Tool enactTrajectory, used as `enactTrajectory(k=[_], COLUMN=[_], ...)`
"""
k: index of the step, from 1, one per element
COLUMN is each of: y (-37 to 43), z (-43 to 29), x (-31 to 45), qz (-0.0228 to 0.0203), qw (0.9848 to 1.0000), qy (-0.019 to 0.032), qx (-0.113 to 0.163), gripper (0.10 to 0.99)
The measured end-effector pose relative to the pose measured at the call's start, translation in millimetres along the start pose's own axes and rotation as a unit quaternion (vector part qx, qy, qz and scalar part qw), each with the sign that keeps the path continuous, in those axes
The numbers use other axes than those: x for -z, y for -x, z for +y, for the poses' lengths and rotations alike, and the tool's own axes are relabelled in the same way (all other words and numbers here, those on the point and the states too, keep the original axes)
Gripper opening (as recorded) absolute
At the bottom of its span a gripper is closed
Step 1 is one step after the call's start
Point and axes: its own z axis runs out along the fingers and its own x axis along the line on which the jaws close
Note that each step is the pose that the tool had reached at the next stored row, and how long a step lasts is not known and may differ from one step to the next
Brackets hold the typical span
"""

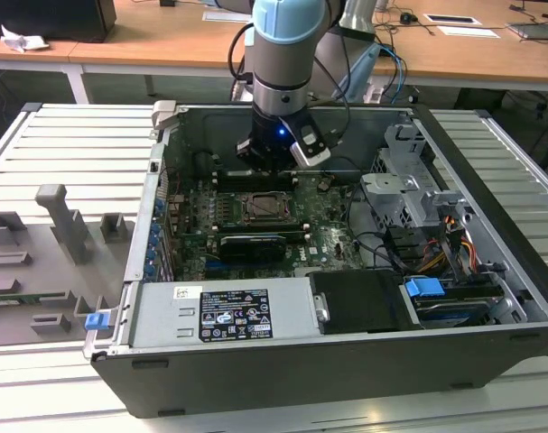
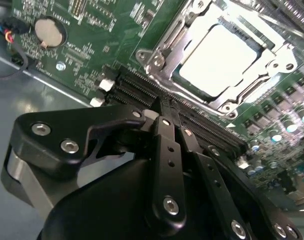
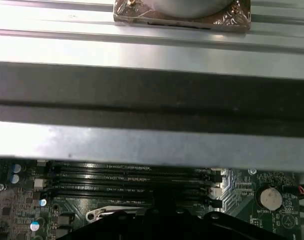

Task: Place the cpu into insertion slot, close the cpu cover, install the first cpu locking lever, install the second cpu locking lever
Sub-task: 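Install the first cpu locking lever, then install the second cpu locking lever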

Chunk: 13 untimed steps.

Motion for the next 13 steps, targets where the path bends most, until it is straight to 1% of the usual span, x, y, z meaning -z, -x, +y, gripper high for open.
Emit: enactTrajectory(k=[3, 13], y=[0.0, -0.2], z=[-3.3, -6.8], x=[0.5, 1.2], qz=[0.0000, 0.0000], qw=[1.0000, 1.0000], qy=[0.0000, 0.0000], qx=[0.000, 0.000], gripper=[0.106, 0.106])
